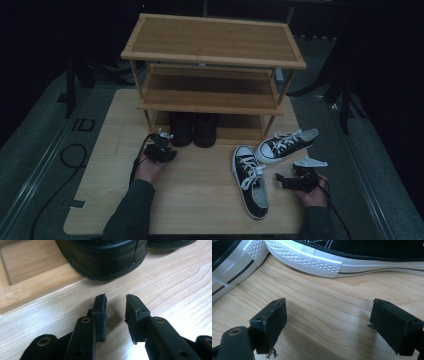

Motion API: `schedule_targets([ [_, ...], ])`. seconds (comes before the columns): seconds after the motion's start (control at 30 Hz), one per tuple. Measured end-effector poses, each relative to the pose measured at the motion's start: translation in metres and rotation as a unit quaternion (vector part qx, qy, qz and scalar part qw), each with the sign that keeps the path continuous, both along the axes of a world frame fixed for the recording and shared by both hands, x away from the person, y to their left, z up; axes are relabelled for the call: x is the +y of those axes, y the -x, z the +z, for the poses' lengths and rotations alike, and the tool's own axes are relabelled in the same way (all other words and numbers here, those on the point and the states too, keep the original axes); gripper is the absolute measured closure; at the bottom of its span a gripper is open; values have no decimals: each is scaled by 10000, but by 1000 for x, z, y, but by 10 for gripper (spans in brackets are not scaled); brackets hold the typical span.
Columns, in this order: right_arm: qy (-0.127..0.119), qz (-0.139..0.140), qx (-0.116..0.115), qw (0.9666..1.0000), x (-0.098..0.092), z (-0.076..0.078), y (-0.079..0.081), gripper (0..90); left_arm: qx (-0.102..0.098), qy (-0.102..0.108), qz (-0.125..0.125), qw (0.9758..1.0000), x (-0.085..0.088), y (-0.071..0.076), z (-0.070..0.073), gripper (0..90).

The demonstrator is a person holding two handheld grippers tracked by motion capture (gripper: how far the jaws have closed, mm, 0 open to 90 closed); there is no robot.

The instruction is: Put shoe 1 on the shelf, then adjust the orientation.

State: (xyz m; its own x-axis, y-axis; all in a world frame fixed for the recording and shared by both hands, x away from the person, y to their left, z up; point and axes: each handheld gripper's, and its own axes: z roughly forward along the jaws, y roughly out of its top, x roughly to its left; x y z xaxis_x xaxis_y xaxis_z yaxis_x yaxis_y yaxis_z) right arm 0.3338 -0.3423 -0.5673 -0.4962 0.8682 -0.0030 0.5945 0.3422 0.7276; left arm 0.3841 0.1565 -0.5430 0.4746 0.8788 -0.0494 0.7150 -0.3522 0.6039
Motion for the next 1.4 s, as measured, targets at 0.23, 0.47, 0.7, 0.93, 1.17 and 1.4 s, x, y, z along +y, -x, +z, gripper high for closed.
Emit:
schedule_targets([
  [0.23,1,-1,0,10000,0,0,0,139,-64,55,41,10000,11,4,-7,655],
  [0.47,2,-15,-3,10000,0,0,0,143,-200,196,23,9996,15,8,-10,623],
  [0.7,-3,-136,-6,9999,2,0,0,144,-353,375,96,9986,20,11,-14,614],
  [0.93,83,161,146,9997,2,2,-2,111,-480,591,142,9970,25,12,-18,619],
  [1.17,45,425,433,9981,0,10,-5,247,-646,893,142,9938,32,16,-23,626],
  [1.4,133,755,419,9962,6,17,-3,363,-739,639,61,9952,27,17,-23,606],
])
